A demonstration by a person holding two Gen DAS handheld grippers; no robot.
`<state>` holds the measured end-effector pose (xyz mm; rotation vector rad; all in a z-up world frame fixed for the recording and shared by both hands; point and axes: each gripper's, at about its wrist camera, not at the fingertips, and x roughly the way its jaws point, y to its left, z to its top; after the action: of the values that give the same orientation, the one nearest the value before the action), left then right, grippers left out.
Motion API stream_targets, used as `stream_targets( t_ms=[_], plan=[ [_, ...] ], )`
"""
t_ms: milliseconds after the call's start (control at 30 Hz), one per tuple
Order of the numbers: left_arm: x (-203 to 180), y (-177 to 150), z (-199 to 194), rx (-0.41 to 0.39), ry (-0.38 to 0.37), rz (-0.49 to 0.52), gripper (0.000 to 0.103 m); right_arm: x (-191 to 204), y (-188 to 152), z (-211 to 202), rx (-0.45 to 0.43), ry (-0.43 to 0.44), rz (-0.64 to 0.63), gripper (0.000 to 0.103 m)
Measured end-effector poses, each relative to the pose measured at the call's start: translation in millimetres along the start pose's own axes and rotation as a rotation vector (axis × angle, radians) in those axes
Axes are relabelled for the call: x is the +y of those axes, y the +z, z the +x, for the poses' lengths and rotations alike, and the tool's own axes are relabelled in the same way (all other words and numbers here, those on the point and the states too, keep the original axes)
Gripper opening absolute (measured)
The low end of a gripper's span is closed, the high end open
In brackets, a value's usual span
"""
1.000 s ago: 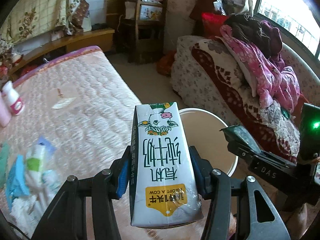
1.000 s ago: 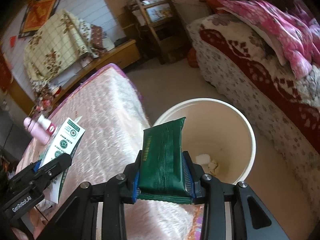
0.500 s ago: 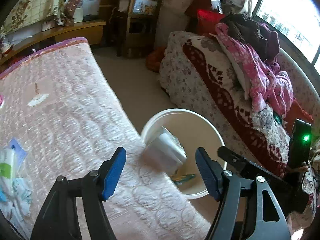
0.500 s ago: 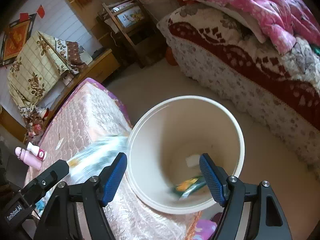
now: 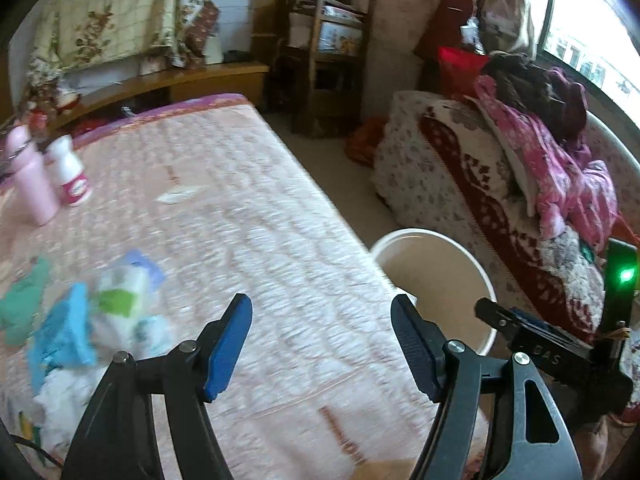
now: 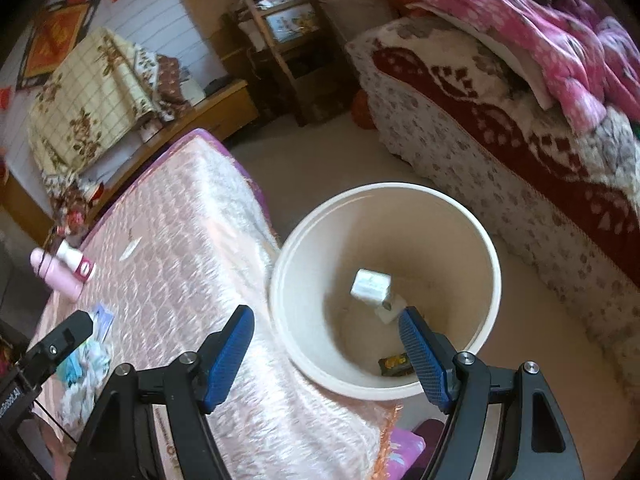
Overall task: Collect trash
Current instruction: 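Move both open tools back toward the medicine box and plastic bag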
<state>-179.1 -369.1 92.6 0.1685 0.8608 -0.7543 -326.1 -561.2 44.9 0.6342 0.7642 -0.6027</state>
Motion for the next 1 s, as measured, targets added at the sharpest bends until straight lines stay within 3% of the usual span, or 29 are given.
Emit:
stream_targets(
  t_ms=[100,433,833,1000],
  plan=[
    [17,-8,-11,0.0,0.056,-0.009,0.073,19,-6,-3,0.003,0.008,-0.047,0.078],
    [76,-36,-53,-0.003,0.14,-0.068,0.073,92,-33,-10,0.043,0.091,-0.187,0.078],
    [191,-82,-104,0.017,0.327,-0.177,0.073,181,-74,-3,0.114,0.206,-0.345,0.078],
    [215,-105,-100,0.07,0.269,-0.245,0.073,205,-86,-1,0.131,0.231,-0.383,0.078]
  ],
)
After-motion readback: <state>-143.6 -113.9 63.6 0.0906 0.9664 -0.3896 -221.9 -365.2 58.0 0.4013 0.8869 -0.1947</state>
